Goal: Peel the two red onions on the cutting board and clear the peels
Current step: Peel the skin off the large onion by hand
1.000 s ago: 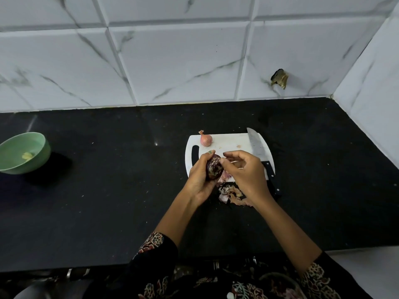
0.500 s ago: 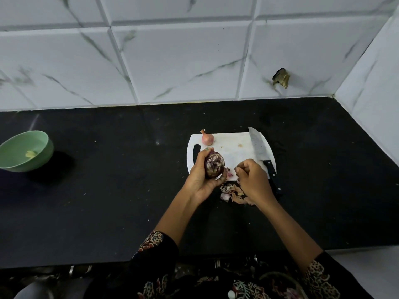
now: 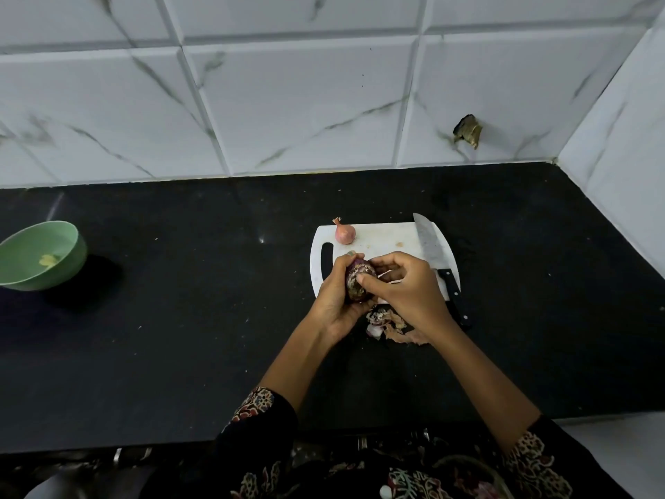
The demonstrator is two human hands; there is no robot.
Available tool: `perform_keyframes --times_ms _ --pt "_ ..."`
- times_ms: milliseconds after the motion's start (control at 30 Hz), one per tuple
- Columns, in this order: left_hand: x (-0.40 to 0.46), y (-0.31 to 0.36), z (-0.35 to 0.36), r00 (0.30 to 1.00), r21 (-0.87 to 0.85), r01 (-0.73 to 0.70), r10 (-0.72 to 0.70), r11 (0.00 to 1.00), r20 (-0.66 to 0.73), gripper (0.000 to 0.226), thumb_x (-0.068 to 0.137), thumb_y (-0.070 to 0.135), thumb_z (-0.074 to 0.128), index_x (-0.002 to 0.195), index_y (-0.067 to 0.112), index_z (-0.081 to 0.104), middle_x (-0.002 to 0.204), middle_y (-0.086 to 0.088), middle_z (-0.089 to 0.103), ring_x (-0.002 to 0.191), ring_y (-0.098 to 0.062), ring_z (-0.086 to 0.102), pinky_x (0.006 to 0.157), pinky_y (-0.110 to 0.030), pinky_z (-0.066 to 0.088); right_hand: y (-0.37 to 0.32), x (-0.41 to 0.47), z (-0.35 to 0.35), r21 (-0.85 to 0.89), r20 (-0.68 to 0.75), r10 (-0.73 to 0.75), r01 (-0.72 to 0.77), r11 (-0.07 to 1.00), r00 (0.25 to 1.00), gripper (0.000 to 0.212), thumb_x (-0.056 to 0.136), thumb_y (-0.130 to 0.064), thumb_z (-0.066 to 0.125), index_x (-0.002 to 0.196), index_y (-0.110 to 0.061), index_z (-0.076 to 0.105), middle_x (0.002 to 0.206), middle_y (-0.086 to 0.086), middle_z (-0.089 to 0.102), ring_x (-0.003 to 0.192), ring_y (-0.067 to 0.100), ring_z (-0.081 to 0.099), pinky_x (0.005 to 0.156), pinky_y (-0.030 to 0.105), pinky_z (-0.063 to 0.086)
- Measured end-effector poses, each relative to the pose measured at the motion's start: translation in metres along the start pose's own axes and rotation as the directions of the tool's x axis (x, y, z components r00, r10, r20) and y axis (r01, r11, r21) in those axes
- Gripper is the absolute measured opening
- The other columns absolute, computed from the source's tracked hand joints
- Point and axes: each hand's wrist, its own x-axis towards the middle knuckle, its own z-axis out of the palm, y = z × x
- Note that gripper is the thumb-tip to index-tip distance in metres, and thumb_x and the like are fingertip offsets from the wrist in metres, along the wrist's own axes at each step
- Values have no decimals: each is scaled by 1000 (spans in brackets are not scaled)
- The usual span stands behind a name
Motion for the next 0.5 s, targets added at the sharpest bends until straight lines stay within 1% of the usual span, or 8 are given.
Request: perform_keyframes --times_ms 100,167,200,267,333,400,433,500 --pt "2 -1 -2 1000 2 1 -1 1000 16 23 91 35 53 103 17 63 107 -11 68 91 -20 65 82 -34 50 0 1 -1 -2 8 -5 5 1000 1000 23 75 -17 75 96 -13 68 80 -10 67 69 -9 62 54 7 46" --pt "3 -2 -2 1000 11 9 -9 1000 20 20 92 34 53 98 18 63 104 -10 69 90 -19 64 82 -33 49 0 2 -1 1 5 -8 8 1000 1000 22 74 -15 75 95 -12 68 79 -9 67 69 -10 62 56 7 47" --pt "2 -1 -2 1000 15 12 -13 1000 17 24 92 35 52 103 16 63 107 -12 69 91 -19 64 82 -33 49 0 3 -1 5 3 -10 10 1000 1000 22 73 -14 75 95 -11 69 78 -9 68 69 -8 63 57 8 49" --pt "4 -2 -2 1000 17 28 -28 999 2 39 91 36 53 120 12 59 122 -16 64 100 -21 61 86 -33 47 2 3 -2 13 6 -10 10 1000 1000 23 73 -14 75 94 -11 69 78 -8 68 69 -7 63 59 9 50" --pt "6 -3 -3 999 8 35 -35 999 -21 43 89 37 54 125 12 56 132 -18 58 109 -23 57 89 -33 46 4 4 -3 10 14 -9 9 1000 1000 22 73 -14 74 95 -11 69 79 -8 69 70 -7 63 59 9 49" --pt "7 -4 -2 999 8 38 -38 999 -39 49 87 39 56 126 8 55 133 -18 57 117 -25 57 90 -33 46 5 4 -4 3 18 -10 10 1000 1000 22 73 -14 74 94 -13 69 79 -8 69 71 -7 63 60 9 50" --pt "7 -3 -1 998 9 39 -38 999 -40 56 86 39 58 130 5 53 132 -17 58 118 -25 57 89 -32 47 6 4 -5 7 20 -11 10 1000 1000 21 73 -14 74 93 -14 69 79 -8 69 71 -7 63 60 9 49" --pt "6 -2 0 998 6 38 -37 999 -45 61 86 39 58 136 6 49 132 -17 58 111 -23 58 85 -31 49 6 6 -6 14 26 -14 14 1000 1000 19 73 -14 74 92 -15 69 79 -8 69 71 -5 64 61 9 49"
